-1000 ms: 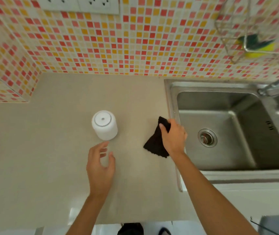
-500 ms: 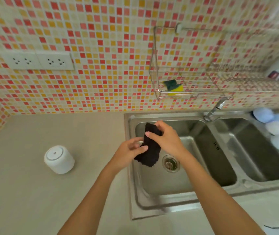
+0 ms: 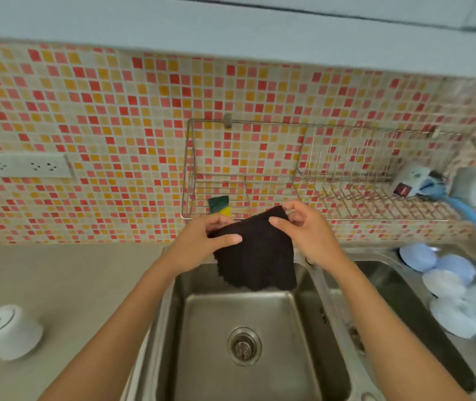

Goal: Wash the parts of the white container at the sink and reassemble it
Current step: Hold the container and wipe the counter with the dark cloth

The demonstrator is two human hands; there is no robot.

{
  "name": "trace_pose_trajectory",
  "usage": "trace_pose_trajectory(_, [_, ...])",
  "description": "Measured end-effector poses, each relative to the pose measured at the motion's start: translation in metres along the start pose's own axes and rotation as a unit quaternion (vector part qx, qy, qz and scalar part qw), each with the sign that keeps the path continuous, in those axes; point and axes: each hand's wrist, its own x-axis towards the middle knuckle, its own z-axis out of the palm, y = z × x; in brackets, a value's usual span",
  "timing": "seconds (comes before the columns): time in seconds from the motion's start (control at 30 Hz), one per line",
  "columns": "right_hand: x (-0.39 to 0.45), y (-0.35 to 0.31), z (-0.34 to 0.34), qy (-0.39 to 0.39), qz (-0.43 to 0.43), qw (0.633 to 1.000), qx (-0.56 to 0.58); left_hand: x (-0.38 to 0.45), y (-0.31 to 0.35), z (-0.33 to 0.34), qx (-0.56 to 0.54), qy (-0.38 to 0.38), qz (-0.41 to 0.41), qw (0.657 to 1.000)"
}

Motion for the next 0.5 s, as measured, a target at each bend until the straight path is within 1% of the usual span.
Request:
trace_pose_trajectory(0.1, [0.033, 0.0, -0.026, 0.036, -0.015, 0.999, 0.024, 0.041, 0.027, 0.006, 0.01, 0.051, 0.059, 0.997])
trace_pose_trajectory(0.13, [0.047, 0.004, -0.032, 0.043, -0.011, 0.999, 0.022, 0.058, 0.031, 0.006, 0.037, 0.07, 0.073, 0.994])
trace_pose_trajectory(0.2, [0.077, 0.017, -0.039, 0.045, 0.007, 0.999, 0.009, 0.092, 0.034, 0.006, 0.1, 0.081, 0.083, 0.988])
trace_pose_trajectory(0.33, [0.13, 0.045, -0.039, 0.028, 0.038, 0.997, -0.062, 0.152, 0.017, 0.004, 0.175, 0.072, 0.05, 0.981])
trace_pose_trajectory(0.43, [0.154, 0.061, -0.03, 0.024, 0.053, 0.992, -0.109, 0.178, 0.001, 0.004, 0.174, 0.052, 0.015, 0.983])
trace_pose_trajectory(0.5, [0.166, 0.071, -0.025, 0.015, 0.083, 0.99, -0.11, 0.188, -0.012, 0.005, 0.183, 0.05, -0.007, 0.982])
